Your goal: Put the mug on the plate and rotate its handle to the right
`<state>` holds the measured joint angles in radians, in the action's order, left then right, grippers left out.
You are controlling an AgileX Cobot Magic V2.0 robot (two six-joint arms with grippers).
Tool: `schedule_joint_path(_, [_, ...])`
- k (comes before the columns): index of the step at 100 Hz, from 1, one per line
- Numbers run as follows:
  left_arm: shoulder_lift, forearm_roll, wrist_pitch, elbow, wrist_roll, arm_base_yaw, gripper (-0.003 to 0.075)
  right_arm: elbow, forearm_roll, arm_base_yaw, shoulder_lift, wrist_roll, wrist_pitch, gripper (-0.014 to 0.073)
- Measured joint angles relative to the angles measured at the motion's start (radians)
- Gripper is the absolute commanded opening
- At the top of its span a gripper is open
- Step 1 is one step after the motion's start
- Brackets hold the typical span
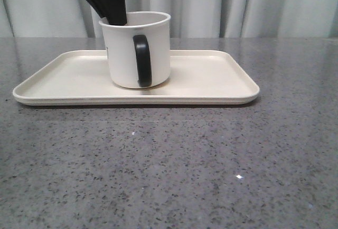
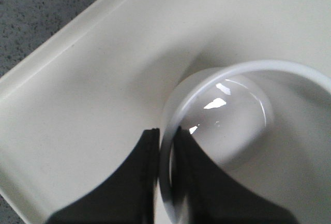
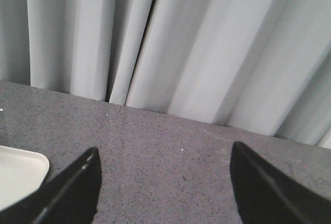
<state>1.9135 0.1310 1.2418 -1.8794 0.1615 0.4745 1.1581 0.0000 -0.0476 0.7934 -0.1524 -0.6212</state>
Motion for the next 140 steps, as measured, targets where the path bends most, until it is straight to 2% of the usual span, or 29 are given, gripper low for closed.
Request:
schedule_joint_path(50, [0.0, 0.0, 0.0, 0.0, 0.0, 0.0, -0.0013, 0.0, 0.0, 0.0, 0.0, 0.0, -0.006, 0.0526])
schedule_joint_path(62, [0.0, 0.0, 0.0, 0.0, 0.0, 0.0, 0.0052, 0.0, 0.0, 0.0, 0.0, 0.0, -0.006, 0.0526])
schedule_joint_path(81, [0.006, 0.006, 0.004, 0.0, 0.0, 0.0, 0.0218, 0.0, 0.0, 0.0, 0.0, 0.0, -0.014, 0.0526])
schedule_joint_path(91, [0.01, 0.008, 0.006, -0.014, 0.0, 0.0, 0.027, 0.0, 0.0, 0.0, 0.0, 0.0, -0.018, 0.0526])
schedule_joint_path(121, [-0.016, 0.006, 0.01, -0.139, -0.002, 0.0, 0.0276, 0.0, 0.0, 0.0, 0.0, 0.0, -0.023, 0.0526])
schedule_joint_path(140, [-0.099, -0.052, 0.013, -0.195, -0.005, 0.0, 0.0275, 0.0, 0.0, 0.0, 0.0, 0.0, -0.023, 0.0526])
